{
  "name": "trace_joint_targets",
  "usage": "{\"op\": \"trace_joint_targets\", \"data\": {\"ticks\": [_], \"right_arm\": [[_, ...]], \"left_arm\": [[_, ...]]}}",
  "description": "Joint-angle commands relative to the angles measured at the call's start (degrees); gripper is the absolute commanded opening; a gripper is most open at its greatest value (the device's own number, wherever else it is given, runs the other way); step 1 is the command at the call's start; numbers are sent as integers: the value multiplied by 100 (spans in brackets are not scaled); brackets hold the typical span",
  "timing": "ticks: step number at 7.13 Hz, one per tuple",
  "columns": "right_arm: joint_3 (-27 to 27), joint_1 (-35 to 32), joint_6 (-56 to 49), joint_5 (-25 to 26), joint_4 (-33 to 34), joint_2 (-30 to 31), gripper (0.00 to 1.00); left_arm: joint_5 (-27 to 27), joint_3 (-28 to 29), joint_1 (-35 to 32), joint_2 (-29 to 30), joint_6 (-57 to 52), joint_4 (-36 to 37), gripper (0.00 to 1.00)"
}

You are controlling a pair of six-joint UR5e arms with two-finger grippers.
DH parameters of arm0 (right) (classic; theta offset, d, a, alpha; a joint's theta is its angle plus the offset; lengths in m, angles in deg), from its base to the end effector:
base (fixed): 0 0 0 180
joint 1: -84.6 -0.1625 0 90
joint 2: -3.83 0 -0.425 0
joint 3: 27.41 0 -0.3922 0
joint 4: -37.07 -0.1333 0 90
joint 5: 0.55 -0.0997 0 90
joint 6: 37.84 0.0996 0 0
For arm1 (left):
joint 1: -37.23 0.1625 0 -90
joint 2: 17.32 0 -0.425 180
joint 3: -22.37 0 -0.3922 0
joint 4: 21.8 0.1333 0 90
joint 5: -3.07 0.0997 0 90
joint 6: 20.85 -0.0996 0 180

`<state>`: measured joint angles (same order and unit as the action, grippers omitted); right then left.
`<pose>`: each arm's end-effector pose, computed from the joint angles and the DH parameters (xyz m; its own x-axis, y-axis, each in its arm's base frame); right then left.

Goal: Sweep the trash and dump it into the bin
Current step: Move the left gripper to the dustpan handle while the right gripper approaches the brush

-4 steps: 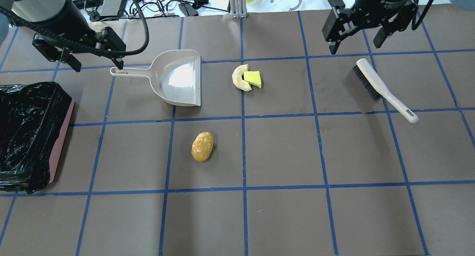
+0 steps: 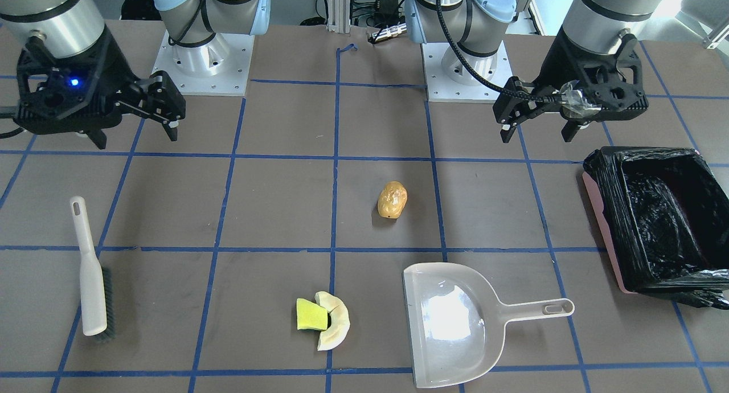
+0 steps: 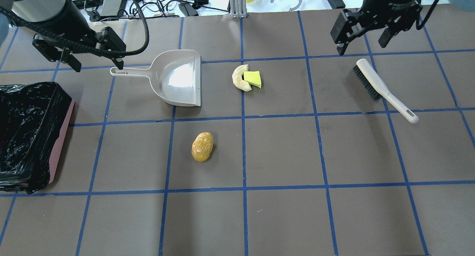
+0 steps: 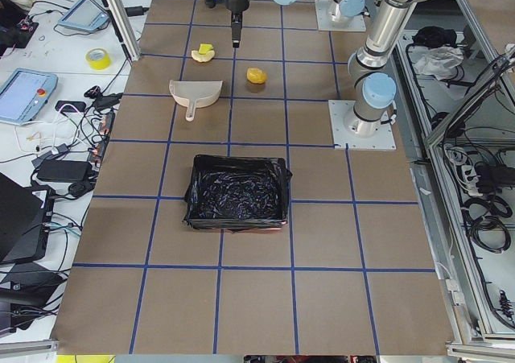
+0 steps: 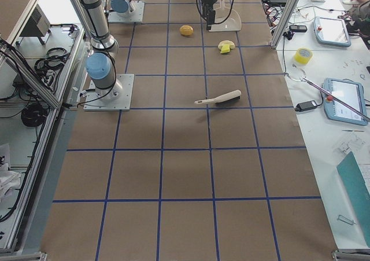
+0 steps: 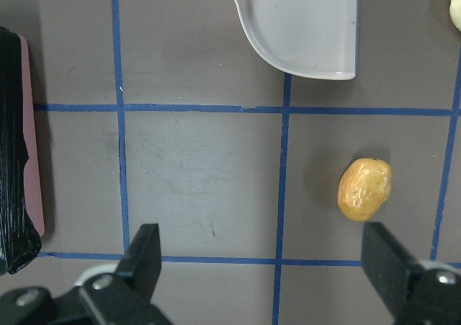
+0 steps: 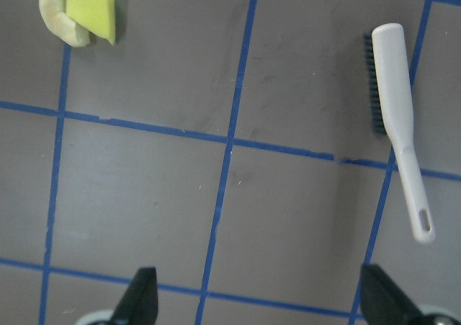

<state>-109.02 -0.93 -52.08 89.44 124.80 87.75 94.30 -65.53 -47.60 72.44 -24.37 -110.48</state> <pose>0.0911 -0.5454 0.5014 -0.9855 -0.1697 0.0000 -0.1697 0.9855 -0.0007 -0.0859 -0.5057 0.5105 -0.9992 -0.0303 -0.0253 -0.0286 0.9976 -0.0624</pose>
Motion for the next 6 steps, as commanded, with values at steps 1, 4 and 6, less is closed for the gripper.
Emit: {"op": "trace_joint_targets", "data": {"ticks": [1, 4, 6], "right_arm": [[-432, 955, -1258, -7, 907, -586, 100], [-2125, 1694, -3244, 37, 3332, -798, 100], [-2761, 2162, -4014, -68, 3978, -966, 100]], "left_arm": [[0, -16, 36, 111, 0, 43, 100], [-53, -190, 37, 777, 0, 1024, 100], [-35, -297, 37, 1480, -1508, 1956, 100]]}}
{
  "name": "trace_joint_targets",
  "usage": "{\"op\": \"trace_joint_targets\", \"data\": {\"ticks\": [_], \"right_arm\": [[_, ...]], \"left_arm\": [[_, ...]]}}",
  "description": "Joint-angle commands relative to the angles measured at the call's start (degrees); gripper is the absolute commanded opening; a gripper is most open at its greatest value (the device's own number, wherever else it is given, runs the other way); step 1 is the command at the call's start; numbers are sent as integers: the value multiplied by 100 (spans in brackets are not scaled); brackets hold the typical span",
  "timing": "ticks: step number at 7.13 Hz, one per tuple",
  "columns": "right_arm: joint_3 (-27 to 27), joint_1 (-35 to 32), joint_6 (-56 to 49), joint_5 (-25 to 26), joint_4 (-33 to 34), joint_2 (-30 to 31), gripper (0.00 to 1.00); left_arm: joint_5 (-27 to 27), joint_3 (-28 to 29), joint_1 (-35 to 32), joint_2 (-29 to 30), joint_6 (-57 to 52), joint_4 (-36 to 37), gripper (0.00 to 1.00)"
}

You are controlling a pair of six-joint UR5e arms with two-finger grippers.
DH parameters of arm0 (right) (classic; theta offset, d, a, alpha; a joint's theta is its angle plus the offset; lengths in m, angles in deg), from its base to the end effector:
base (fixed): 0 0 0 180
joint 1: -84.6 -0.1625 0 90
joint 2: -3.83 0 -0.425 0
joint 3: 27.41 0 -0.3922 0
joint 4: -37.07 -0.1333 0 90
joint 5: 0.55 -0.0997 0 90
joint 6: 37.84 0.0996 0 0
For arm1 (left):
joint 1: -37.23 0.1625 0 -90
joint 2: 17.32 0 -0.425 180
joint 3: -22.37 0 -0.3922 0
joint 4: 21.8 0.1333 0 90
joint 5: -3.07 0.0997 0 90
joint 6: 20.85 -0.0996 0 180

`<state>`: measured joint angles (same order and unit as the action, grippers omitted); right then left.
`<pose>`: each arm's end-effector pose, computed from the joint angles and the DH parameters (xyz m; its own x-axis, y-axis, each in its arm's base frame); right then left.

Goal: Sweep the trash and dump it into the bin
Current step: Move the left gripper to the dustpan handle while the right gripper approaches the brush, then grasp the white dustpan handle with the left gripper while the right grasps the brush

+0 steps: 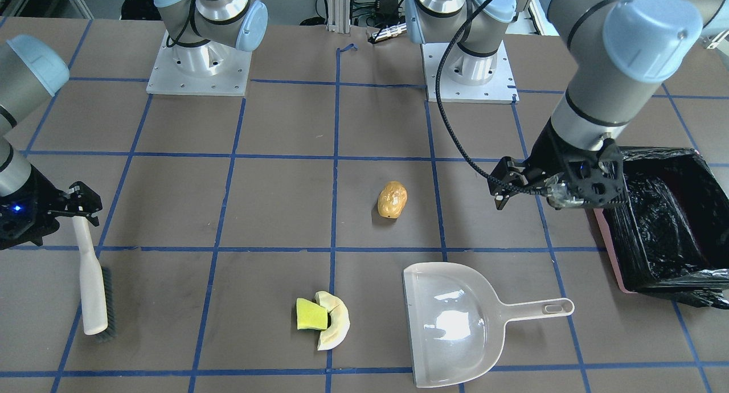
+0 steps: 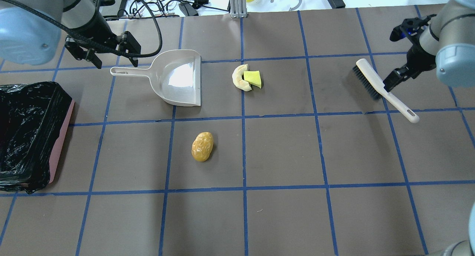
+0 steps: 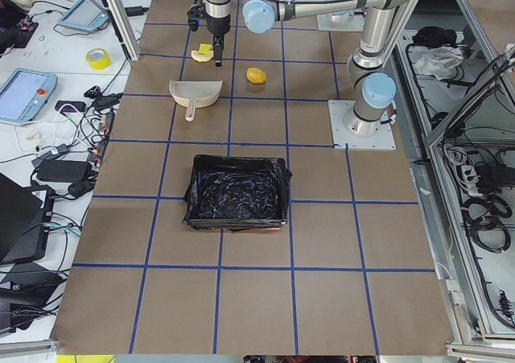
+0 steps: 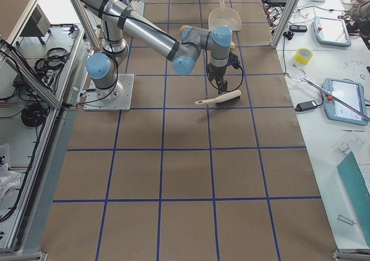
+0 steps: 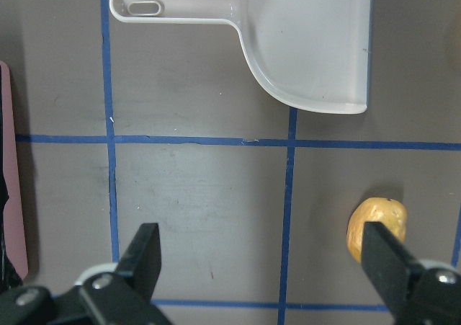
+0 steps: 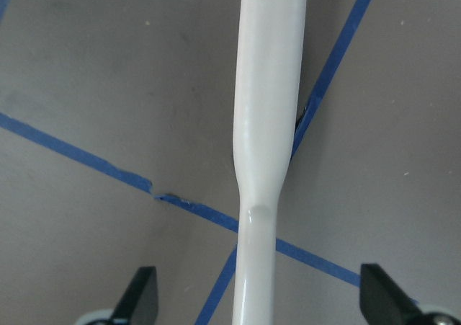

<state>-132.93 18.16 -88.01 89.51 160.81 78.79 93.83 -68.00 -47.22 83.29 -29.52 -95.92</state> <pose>-0.0990 -0.5602 0.2796 -0.8936 -0.4468 0.0433 -0.4483 0.8932 -0.0347 -0.0761 -0.5812 0.4148 -0.9983 0.0528 -0.0259 0.0547 0.9951 -0.0824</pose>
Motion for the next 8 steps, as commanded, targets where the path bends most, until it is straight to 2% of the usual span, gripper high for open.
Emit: {"op": "trace_joint_targets", "data": {"ticks": [1, 2, 3, 4, 5, 6, 7, 8], "right_arm": [[-407, 298, -877, -93, 335, -70, 100], [-460, 324, -959, -76, 326, -87, 100], [-521, 324, -952, -93, 274, -70, 100], [-652, 324, -969, -93, 308, -44, 95], [-697, 324, -960, -93, 378, -43, 89], [-697, 324, -969, -93, 396, -61, 78], [-697, 324, -969, -85, 484, -70, 66], [-697, 324, -969, -76, 519, -78, 50]], "left_arm": [[55, 37, 8, 616, -2206, 557, 100], [64, 107, 16, 845, -3706, 618, 100], [99, 221, 25, 1178, -5644, 1080, 100], [282, 213, 121, 1494, -6942, 1641, 100], [302, 222, 322, 1697, -8330, 1743, 100], [276, 239, 489, 1856, -8909, 1752, 100], [275, 240, 491, 1962, -8854, 1752, 95], [293, 240, 500, 2102, -8845, 1752, 95]]}}
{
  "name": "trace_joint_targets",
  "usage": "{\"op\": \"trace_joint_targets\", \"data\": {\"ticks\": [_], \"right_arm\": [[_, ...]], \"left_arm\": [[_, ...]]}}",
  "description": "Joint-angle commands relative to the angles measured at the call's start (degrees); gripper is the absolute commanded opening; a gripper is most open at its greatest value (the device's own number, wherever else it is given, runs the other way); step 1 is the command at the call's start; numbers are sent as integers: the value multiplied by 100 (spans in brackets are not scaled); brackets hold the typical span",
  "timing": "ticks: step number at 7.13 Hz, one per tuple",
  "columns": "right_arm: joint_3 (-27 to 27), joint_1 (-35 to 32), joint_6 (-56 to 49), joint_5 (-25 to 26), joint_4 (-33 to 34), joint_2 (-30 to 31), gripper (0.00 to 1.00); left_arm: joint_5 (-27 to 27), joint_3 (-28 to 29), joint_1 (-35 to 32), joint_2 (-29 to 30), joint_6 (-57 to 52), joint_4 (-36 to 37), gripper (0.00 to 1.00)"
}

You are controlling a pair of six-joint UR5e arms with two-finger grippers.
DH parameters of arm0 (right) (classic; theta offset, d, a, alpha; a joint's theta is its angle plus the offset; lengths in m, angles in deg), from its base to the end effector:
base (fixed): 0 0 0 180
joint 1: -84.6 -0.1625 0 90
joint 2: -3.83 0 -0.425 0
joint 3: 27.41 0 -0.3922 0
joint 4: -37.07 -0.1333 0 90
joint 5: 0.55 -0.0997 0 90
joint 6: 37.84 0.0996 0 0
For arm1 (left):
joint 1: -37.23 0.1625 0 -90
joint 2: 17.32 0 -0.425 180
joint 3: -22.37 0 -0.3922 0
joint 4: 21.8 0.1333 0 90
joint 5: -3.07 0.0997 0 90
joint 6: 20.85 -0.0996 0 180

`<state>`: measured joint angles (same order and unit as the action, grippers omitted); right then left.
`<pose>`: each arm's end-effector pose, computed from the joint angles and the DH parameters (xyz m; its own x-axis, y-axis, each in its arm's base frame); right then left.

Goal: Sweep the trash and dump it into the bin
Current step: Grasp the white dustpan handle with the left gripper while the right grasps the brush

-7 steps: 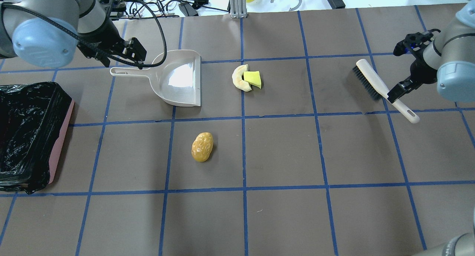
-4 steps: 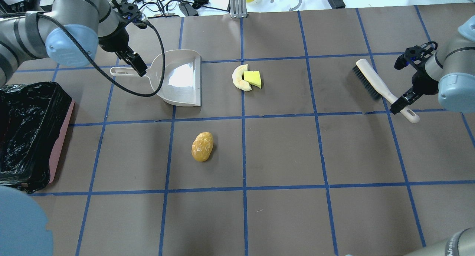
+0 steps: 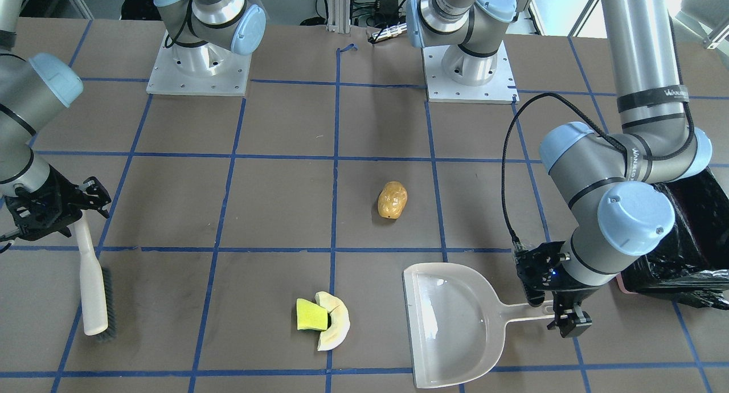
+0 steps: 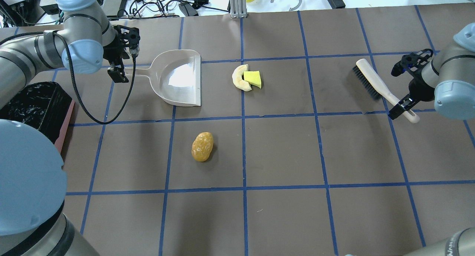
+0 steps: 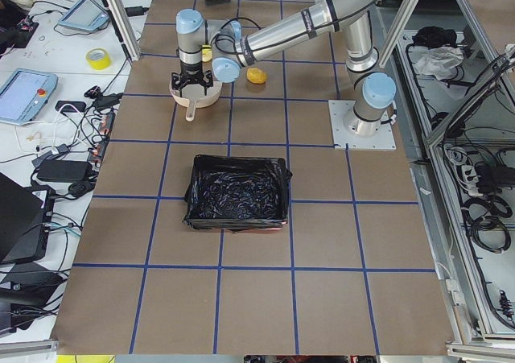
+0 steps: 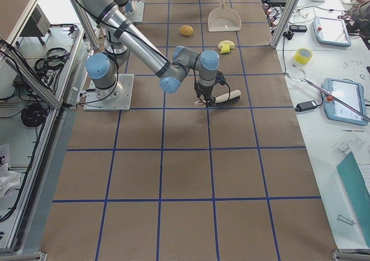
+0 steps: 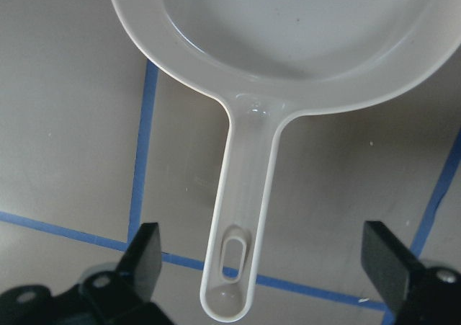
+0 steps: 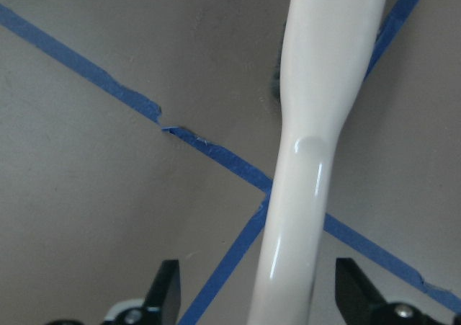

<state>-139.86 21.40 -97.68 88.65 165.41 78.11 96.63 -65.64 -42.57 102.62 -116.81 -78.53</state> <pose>-0.1158 -0.5280 0.2299 -0.8383 -0.5453 -0.0044 -0.5452 0.8382 -0.0136 -0.0070 -0.6790 0.2572 -0.0735 0.9936 -0.0858 0.9943 0.0797 0.0711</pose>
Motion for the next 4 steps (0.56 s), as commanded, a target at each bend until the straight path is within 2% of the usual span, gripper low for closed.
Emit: {"op": "trace_joint_targets", "data": {"ticks": [1, 2, 3, 4], "right_arm": [[4, 0, -19, 53, 103, -19, 33], [5, 0, -19, 71, 112, -28, 21], [5, 0, -1, 89, 112, -19, 9], [22, 0, 112, 115, 112, 50, 2]], "left_arm": [[-5, 12, 34, 231, -116, 109, 95], [-13, -57, 25, 258, -116, 240, 95], [-22, -40, 25, 250, -116, 250, 86], [-14, -40, 25, 223, -125, 259, 72]]}}
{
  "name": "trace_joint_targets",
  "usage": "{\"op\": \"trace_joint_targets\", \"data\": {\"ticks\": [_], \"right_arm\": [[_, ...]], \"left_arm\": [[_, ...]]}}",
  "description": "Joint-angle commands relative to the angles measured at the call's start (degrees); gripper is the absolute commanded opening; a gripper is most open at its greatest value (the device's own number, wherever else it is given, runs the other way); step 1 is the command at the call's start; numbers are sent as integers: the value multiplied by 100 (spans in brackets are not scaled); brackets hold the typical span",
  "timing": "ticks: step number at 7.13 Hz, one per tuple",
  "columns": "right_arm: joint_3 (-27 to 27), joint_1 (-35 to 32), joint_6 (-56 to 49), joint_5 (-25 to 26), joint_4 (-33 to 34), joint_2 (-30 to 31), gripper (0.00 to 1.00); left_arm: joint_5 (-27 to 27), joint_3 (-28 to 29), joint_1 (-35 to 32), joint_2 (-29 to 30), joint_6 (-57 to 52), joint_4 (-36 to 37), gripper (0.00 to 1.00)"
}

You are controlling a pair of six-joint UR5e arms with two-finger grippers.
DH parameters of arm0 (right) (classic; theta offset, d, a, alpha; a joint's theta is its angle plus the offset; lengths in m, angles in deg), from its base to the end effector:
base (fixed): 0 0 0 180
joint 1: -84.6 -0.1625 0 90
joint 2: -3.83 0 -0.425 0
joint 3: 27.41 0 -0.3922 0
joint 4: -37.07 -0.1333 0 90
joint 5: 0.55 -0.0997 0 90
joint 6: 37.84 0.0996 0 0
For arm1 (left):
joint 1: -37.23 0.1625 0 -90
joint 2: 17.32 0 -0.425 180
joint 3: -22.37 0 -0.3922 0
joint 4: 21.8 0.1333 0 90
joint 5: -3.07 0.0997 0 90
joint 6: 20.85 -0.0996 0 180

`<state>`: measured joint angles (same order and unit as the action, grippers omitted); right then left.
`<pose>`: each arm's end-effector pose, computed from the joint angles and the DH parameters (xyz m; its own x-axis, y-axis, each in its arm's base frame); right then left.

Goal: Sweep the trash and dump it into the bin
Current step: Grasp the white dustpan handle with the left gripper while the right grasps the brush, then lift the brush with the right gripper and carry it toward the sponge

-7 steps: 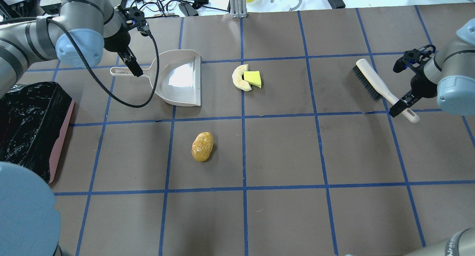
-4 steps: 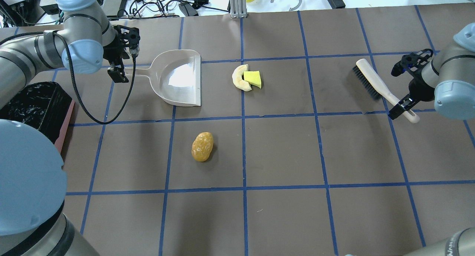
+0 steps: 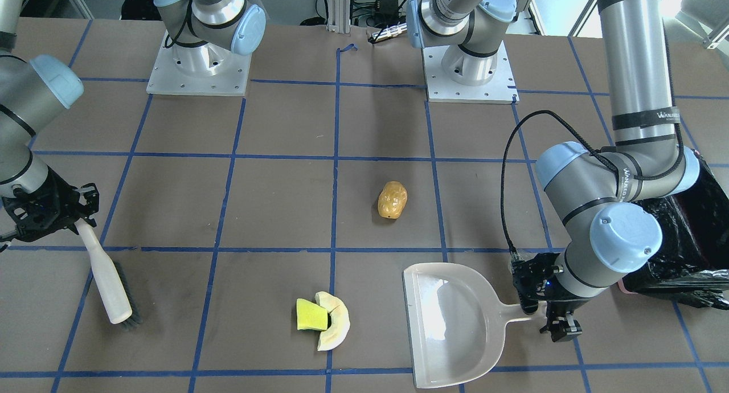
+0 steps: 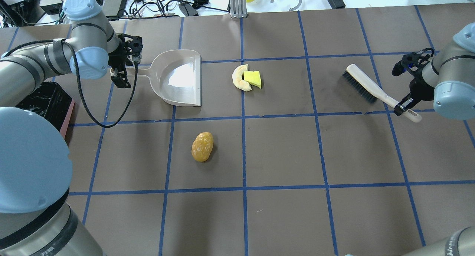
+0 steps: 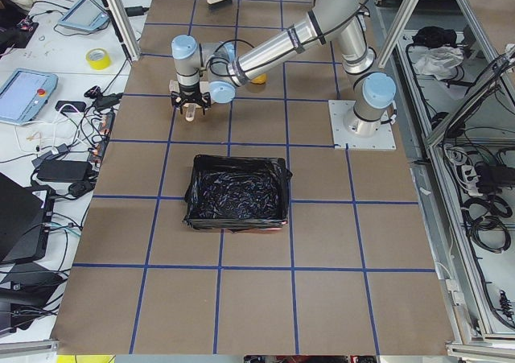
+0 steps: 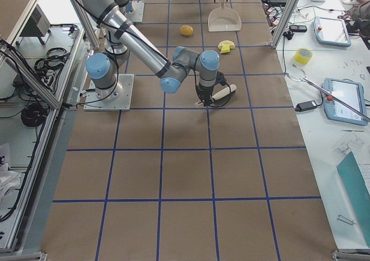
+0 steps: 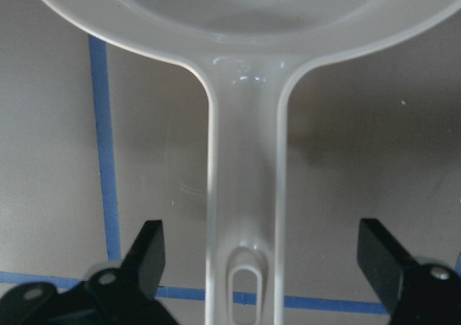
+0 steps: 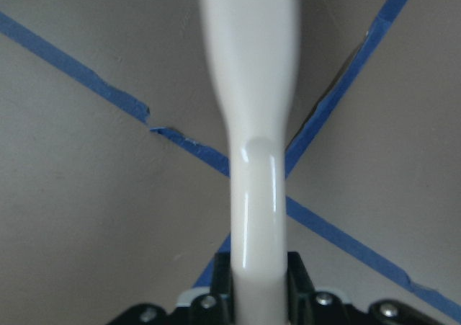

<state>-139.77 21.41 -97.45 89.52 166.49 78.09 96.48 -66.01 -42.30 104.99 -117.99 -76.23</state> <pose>-0.1183 -0.5294 0.2323 -0.8405 -0.5415 0.0205 -0.5418 0.8405 -0.0106 -0.0031 -0.6842 0.2309 -0.0578 0.9954 -0.0770 0.9956 0.0631 0.0694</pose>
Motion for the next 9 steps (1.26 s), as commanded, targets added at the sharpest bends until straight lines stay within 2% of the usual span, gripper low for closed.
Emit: {"op": "trace_joint_targets", "data": {"ticks": [1, 3, 6, 7, 9], "right_arm": [[65, -27, 237, 46, -75, 140, 0], [118, -393, 1498, 178, -450, 709, 0], [223, -1779, 3678, 371, -839, 932, 0], [406, -2324, 4772, 363, -1058, 923, 0], [575, -3083, 5886, 337, -929, 557, 0]], "left_arm": [[37, -29, -1, -48, 19, 29, 36], [28, -29, -1, -58, -7, 29, 0], [-7, -29, -1, -75, -121, 221, 0], [-7, -64, -18, -84, -235, 231, 0], [-16, -126, -27, -93, -437, 223, 0]]}}
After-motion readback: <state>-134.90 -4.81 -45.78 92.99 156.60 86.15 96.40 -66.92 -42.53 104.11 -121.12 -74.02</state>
